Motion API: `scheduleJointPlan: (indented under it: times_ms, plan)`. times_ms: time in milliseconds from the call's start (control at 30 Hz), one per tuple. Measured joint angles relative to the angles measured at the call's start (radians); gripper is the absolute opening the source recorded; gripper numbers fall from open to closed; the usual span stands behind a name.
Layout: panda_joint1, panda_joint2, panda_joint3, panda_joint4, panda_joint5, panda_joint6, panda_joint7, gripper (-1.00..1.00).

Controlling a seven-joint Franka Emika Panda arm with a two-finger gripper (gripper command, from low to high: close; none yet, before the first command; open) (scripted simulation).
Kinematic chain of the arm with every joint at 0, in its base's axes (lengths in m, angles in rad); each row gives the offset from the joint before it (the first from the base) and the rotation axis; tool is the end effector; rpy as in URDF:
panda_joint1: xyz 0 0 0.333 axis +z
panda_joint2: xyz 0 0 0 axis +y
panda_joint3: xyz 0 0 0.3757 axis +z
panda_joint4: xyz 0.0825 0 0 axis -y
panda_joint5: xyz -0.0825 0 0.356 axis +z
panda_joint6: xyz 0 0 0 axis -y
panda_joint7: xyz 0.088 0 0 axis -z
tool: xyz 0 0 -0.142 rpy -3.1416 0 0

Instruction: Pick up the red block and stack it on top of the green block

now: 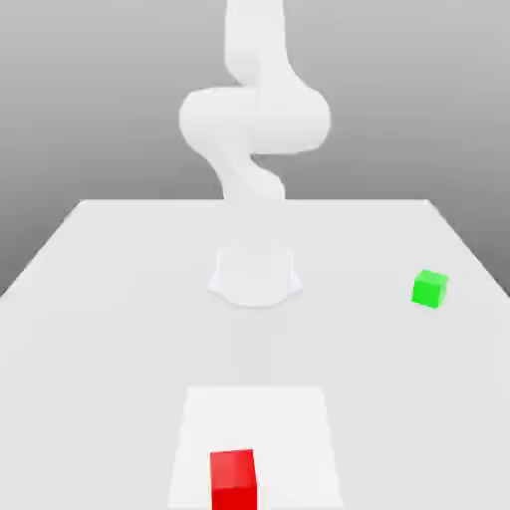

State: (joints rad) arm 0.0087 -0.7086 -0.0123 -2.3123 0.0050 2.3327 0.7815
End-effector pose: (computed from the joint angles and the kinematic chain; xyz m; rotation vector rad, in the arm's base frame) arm 0.3369 -0.0029 0.6954 -2.4911 1.0346 -0.9450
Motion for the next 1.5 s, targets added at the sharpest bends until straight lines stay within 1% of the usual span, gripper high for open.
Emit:
scheduleJointPlan:
  times_ms: [567, 833, 1000, 1033, 1233, 1300, 1400, 1433, 1500]
  plan:
    - [0.030, 0.623, -0.056, -0.084, 0.044, 0.222, -0.133, 0.00]
    - [0.021, 0.911, -0.061, -0.122, 0.036, 0.328, -0.175, 0.00]
    - [0.008, 1.092, -0.045, -0.102, 0.058, 0.465, -0.196, 0.00]
    - [0.005, 1.112, -0.042, -0.099, 0.061, 0.481, -0.198, -1.00]
    - [0.004, 1.122, -0.040, -0.098, 0.061, 0.489, -0.198, -1.00]
    - [0.008, 1.084, -0.045, -0.104, 0.055, 0.457, -0.194, -1.00]
    - [0.014, 0.985, -0.055, -0.120, 0.039, 0.374, -0.182, -1.00]
    - [0.021, 0.953, -0.048, -0.129, 0.037, 0.352, -0.187, -1.00]
    - [0.063, 0.907, 0.014, -0.162, 0.052, 0.340, -0.243, -1.00]
